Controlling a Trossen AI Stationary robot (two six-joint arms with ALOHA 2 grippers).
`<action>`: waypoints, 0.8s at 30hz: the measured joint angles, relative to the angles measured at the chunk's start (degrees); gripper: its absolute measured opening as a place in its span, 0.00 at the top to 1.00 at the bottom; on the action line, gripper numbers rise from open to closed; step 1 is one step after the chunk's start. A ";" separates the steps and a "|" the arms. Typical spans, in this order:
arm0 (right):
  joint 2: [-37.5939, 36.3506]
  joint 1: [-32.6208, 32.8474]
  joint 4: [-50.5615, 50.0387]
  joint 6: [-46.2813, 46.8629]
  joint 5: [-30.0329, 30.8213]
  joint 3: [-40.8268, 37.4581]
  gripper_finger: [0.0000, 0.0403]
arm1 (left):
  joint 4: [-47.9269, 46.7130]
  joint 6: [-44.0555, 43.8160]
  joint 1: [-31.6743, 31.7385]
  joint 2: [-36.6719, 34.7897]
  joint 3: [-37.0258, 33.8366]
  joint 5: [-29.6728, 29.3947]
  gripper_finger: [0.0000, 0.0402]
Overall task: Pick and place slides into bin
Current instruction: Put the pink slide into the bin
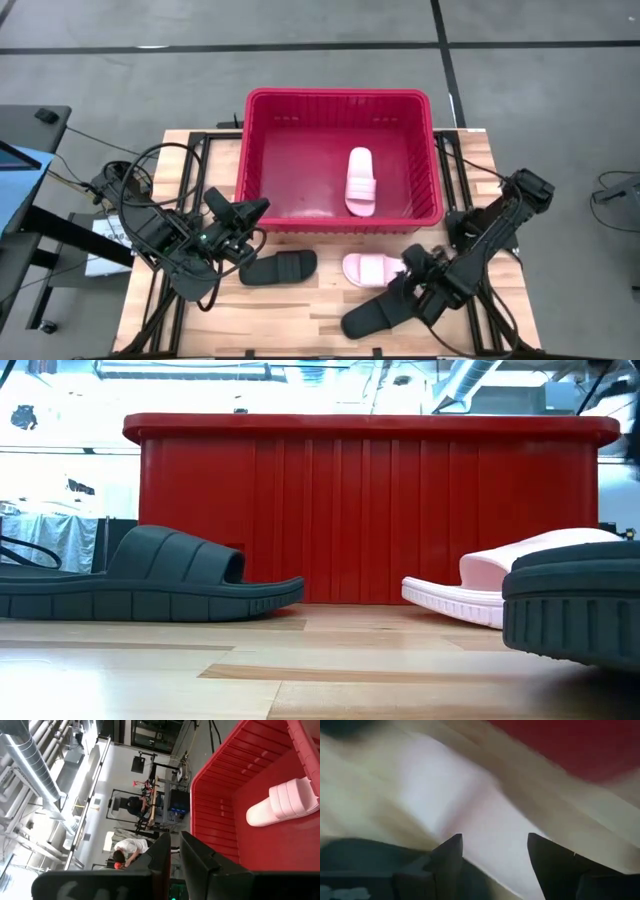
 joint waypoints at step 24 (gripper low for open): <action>7.26 -4.94 16.66 -2.83 -0.29 0.16 0.46 | -0.04 -0.04 -4.68 0.00 0.00 -0.16 0.92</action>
